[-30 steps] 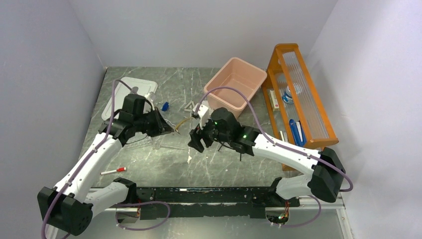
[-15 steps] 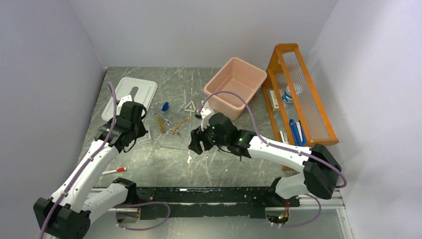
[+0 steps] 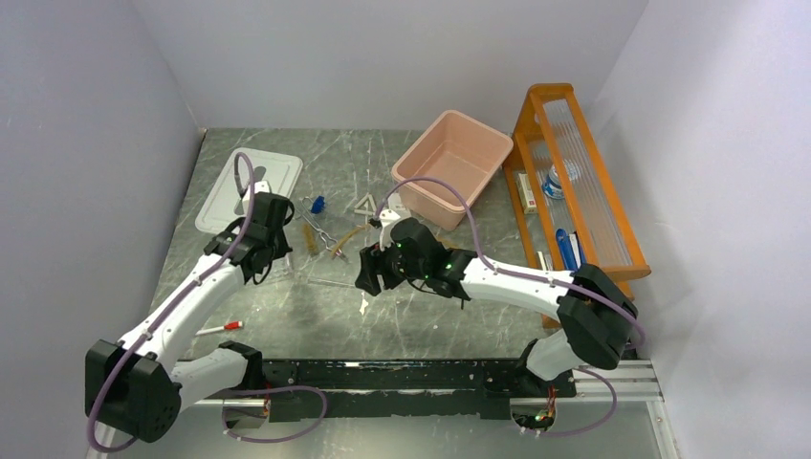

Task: Organize the chemistry lab equipment

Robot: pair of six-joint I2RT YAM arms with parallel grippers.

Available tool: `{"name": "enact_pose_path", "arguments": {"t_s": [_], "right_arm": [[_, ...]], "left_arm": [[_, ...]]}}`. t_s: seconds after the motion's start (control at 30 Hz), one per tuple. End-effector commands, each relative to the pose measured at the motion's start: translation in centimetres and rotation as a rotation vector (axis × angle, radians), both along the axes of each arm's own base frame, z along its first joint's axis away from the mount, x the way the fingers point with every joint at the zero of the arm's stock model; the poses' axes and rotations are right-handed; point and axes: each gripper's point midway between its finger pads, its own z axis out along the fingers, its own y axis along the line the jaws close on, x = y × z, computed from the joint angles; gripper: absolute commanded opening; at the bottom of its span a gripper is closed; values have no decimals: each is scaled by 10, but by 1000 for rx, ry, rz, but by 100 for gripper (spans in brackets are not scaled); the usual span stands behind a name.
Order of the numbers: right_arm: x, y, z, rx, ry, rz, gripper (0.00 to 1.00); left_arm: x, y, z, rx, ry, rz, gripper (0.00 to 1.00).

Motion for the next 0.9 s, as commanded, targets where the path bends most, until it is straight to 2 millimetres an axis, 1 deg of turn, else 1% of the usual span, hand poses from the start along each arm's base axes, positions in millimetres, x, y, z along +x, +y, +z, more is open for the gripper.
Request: {"name": "enact_pose_path", "arguments": {"t_s": [0.0, 0.23, 0.4, 0.6, 0.73, 0.77, 0.87], "right_arm": [[5, 17, 15, 71, 1, -7, 66], [6, 22, 9, 64, 25, -9, 66], [7, 25, 5, 54, 39, -4, 65], [8, 23, 3, 38, 31, -8, 65], [7, 22, 1, 30, 33, -6, 65], [8, 21, 0, 28, 36, -8, 65], [6, 22, 0, 30, 39, -1, 65]], "left_arm": [[11, 2, -6, 29, -33, 11, 5], [16, 0, -16, 32, -14, 6, 5], [22, -4, -16, 4, -23, 21, 5], [15, 0, -28, 8, 8, 53, 5], [13, 0, -31, 1, 8, 52, 5], [13, 1, -32, 1, 8, 54, 5], [14, 0, -35, -4, 20, 50, 12]]}}
